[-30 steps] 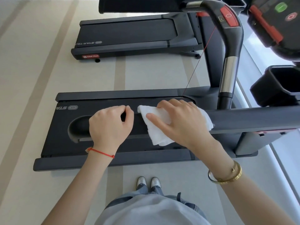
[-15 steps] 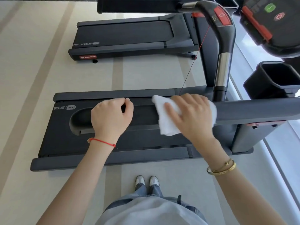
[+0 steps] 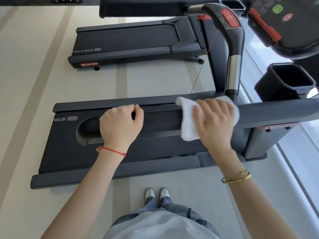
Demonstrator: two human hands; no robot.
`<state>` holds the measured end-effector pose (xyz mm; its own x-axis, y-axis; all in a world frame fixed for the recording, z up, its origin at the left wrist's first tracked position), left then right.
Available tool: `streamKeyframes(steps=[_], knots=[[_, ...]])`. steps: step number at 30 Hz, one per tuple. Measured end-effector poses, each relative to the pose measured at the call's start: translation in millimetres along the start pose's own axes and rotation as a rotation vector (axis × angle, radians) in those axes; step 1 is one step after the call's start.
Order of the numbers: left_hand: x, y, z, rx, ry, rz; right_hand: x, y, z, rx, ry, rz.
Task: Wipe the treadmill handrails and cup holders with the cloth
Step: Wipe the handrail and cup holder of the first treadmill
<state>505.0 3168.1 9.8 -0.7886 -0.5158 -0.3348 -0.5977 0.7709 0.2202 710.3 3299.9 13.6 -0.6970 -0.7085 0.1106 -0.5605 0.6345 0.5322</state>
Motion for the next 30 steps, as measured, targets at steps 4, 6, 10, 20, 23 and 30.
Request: streamKeyframes(steps=[4, 6, 10, 20, 23, 30], knots=[[-2.4, 0.7, 2.3, 0.031, -0.012, 0.010, -1.0, -7.8, 0.0, -0.026, 0.023, 0.147], [-5.4, 1.9, 2.8, 0.049, -0.026, 0.033, 19.7, -12.2, 8.1, 0.005, 0.043, 0.095], [-29.6, 1.5, 5.6, 0.112, -0.068, 0.146, 18.0, -13.7, 9.3, 0.053, 0.048, -0.034], [-98.9, 8.7, 33.2, 0.149, -0.136, 0.269, -75.1, -14.3, -6.0, 0.060, 0.015, 0.046], [-128.1, 11.2, 44.5, 0.152, -0.149, 0.292, -101.5, -12.4, -12.7, 0.053, 0.023, 0.043], [-195.3, 15.7, 69.8, 0.152, -0.177, 0.255, -166.5, 3.1, -32.1, 0.052, 0.002, 0.074]])
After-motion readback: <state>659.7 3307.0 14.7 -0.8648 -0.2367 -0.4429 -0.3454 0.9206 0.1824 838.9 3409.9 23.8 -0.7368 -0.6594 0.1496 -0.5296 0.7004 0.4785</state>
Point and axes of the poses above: each hand's wrist, its own y-axis towards the middle knuckle, its own z-axis out of the palm, x = y × z, the point moved 7 cm from there along y, towards the middle knuckle, and after that the axes turned 11 degrees about x, right-handed, at the moved point
